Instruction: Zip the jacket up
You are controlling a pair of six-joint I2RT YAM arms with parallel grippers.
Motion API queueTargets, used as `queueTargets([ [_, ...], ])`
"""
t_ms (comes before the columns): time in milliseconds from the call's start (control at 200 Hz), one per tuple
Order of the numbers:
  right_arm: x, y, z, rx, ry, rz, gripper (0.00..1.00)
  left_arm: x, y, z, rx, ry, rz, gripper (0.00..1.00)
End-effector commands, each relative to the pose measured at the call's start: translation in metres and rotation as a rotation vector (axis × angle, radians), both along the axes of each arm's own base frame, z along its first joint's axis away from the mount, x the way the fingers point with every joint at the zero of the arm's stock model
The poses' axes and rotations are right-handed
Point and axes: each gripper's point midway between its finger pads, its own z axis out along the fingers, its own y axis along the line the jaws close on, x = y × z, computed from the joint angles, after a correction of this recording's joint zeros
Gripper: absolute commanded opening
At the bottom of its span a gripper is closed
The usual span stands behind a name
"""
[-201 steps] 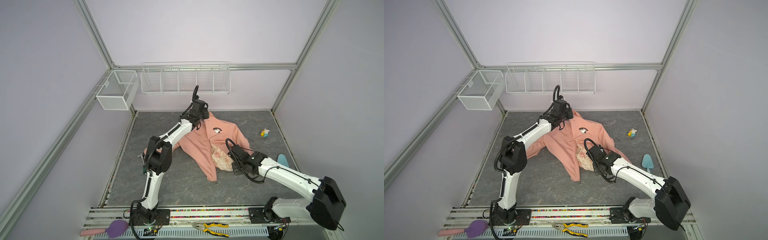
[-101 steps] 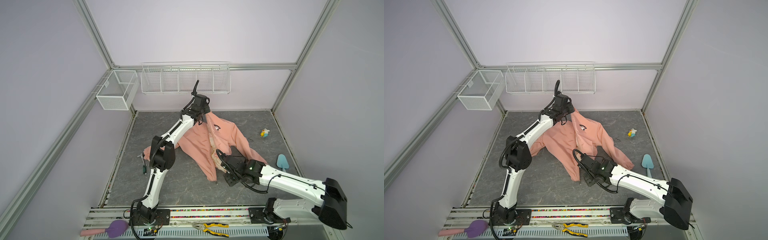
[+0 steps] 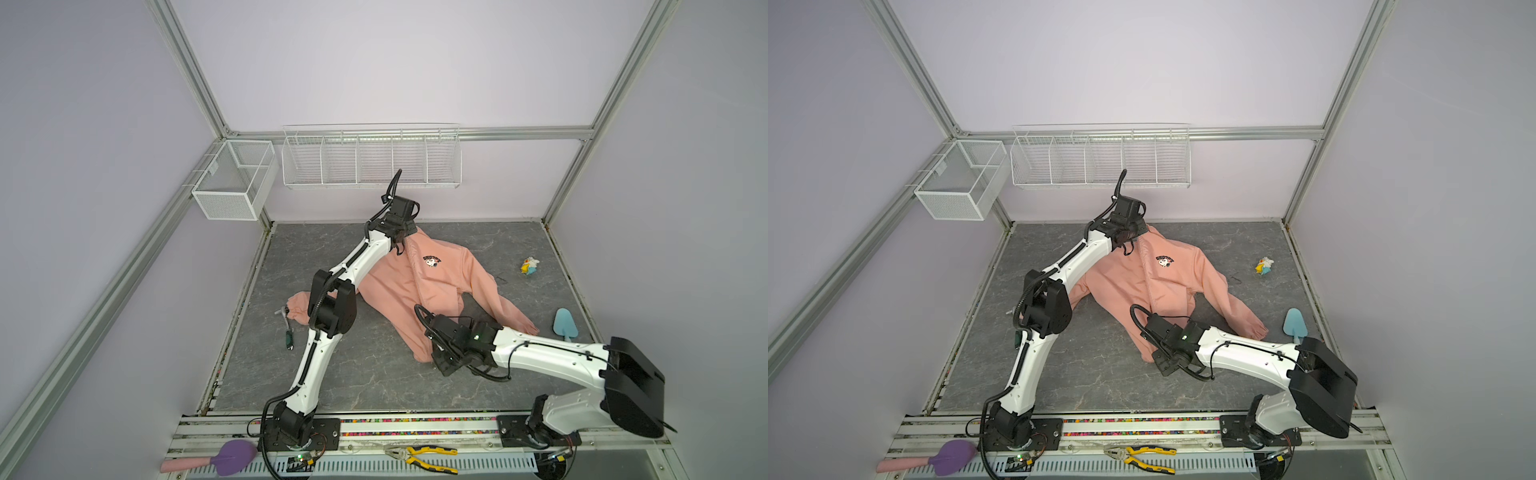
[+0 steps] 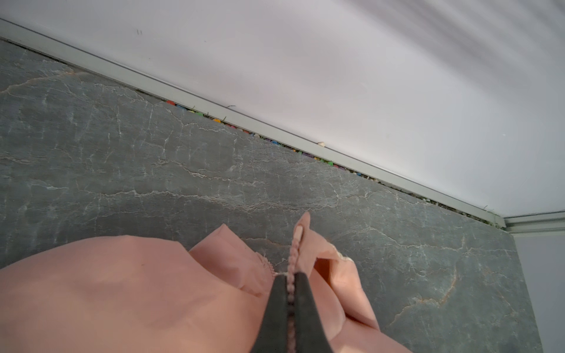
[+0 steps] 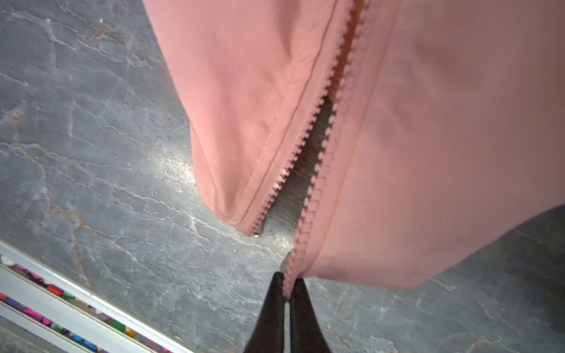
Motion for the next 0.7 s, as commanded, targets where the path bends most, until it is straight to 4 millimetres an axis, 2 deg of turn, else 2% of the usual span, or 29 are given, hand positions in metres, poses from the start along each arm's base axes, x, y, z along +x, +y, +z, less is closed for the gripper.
queueTargets([
  [0, -0.004, 0.012, -0.007, 0.034, 0.036, -0.003, 0.07, 0.002, 0.006, -0.008, 0.035, 0.017, 0.012, 0.23],
  [65, -0.005, 0.013, -0.010, 0.033, 0.051, -0.005, 0.10, 0.001, 0.012, -0.007, 0.051, 0.019, 0.021, 0.41],
  [190, -0.006, 0.013, -0.006, 0.050, 0.052, -0.012, 0.42, -0.003, 0.028, 0.002, 0.069, 0.015, 0.047, 0.53],
  [260, -0.005, 0.013, 0.005, 0.075, 0.037, -0.016, 0.56, -0.007, 0.040, 0.009, 0.072, 0.012, 0.066, 0.56],
  [395, 0.003, 0.006, 0.037, 0.153, -0.012, -0.045, 0.71, -0.023, 0.068, 0.028, 0.064, -0.008, 0.107, 0.58],
  [445, 0.013, 0.009, 0.063, 0.214, -0.052, -0.063, 0.77, -0.031, 0.080, 0.034, 0.058, -0.013, 0.127, 0.59],
  [555, 0.033, -0.007, 0.093, 0.266, -0.114, -0.140, 0.85, -0.050, 0.107, 0.051, 0.044, -0.031, 0.165, 0.59],
  [695, 0.062, -0.032, 0.116, 0.252, -0.188, -0.249, 0.91, -0.082, 0.133, 0.069, 0.018, -0.036, 0.178, 0.59],
])
